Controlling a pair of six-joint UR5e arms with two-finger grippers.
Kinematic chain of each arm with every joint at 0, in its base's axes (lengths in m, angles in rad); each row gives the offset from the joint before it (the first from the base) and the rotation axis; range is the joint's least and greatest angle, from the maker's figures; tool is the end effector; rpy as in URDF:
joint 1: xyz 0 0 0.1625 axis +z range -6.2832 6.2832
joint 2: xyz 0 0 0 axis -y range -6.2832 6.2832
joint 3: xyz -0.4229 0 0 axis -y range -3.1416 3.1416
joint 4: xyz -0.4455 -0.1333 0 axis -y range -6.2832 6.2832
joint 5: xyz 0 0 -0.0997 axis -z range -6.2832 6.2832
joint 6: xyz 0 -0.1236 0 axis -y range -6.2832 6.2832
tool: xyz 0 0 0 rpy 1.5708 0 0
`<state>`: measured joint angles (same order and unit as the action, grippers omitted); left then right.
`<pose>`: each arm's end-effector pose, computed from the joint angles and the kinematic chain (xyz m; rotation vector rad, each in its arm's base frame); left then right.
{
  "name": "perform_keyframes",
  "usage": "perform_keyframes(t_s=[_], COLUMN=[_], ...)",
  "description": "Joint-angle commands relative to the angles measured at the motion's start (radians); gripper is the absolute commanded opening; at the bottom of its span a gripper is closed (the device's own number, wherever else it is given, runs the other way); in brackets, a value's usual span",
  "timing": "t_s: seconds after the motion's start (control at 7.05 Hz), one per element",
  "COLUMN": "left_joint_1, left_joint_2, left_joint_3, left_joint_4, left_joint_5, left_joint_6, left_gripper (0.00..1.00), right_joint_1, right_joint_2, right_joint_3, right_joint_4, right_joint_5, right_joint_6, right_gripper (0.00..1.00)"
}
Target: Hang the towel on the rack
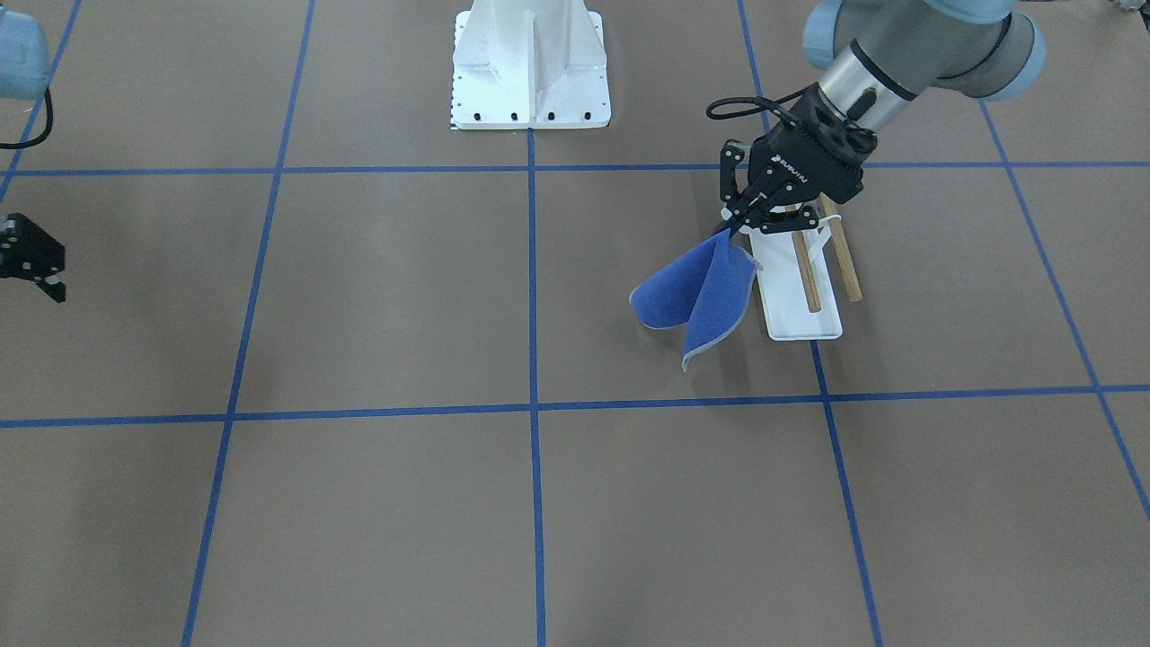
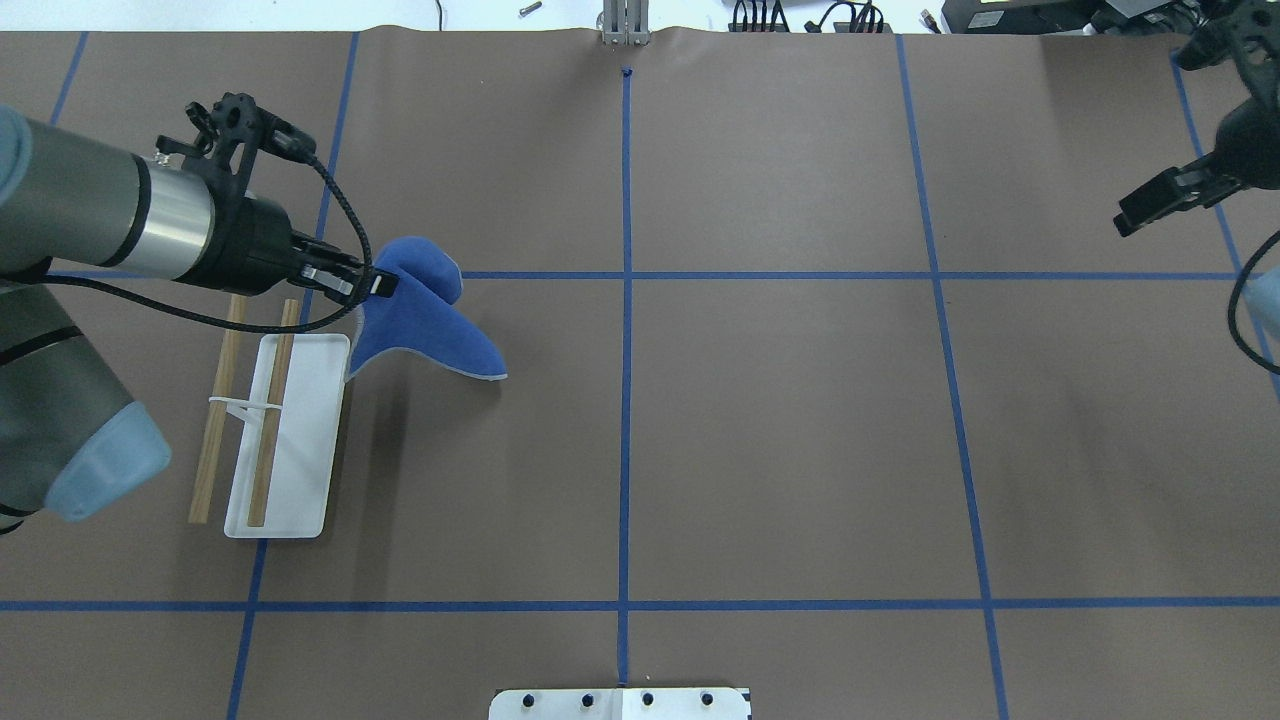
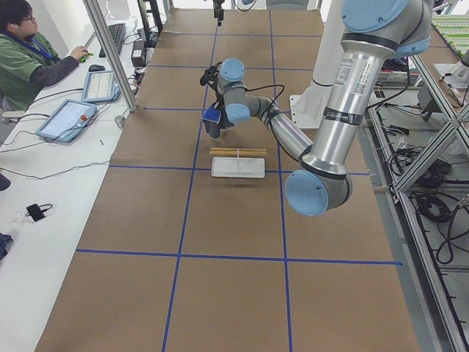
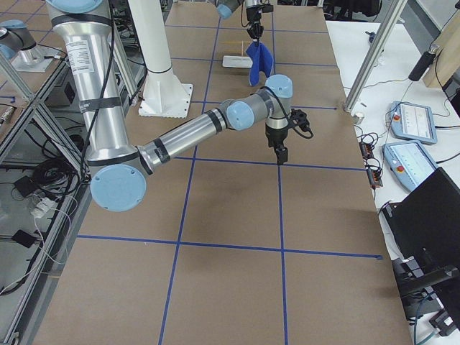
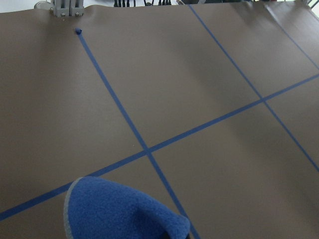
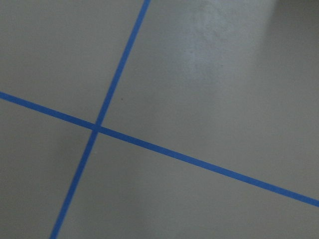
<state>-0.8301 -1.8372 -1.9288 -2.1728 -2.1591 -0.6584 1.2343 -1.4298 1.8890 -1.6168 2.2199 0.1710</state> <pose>0.3593 -0.4888 0.2509 0.5818 1.1604 0.4306 -0.1394 -0.5759 0.4339 0.2258 -0.7214 -0.2916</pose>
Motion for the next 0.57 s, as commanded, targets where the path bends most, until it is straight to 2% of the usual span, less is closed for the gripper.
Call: perform_keyframes(t_s=[0.0,0.28,0.43], left_joint_1=[-0.078,-0.183,-0.240], left_joint_2=[0.084,0.162,0.164], left_joint_3=[0.001,0.013,0.043], left_joint_4=[-0.002,-0.001,-0.004], left_joint_5=[-0.086,-0.175,-0.230], left_joint_6=[0.147,0.343,0.386], left_gripper=[0.00,0.00,0.00], right_joint_1=[0.131,0.172,0.172], right_joint_2=[-0.092,-0.135,-0.136], right_joint_3=[-0.054,-0.057,-0.059], right_joint_4=[0.002,0.002,0.000], right_joint_5=[0.075,0.075,0.073], right_joint_6=[-0.236,-0.298,-0.297], right_gripper=[1.00,1.00,1.00])
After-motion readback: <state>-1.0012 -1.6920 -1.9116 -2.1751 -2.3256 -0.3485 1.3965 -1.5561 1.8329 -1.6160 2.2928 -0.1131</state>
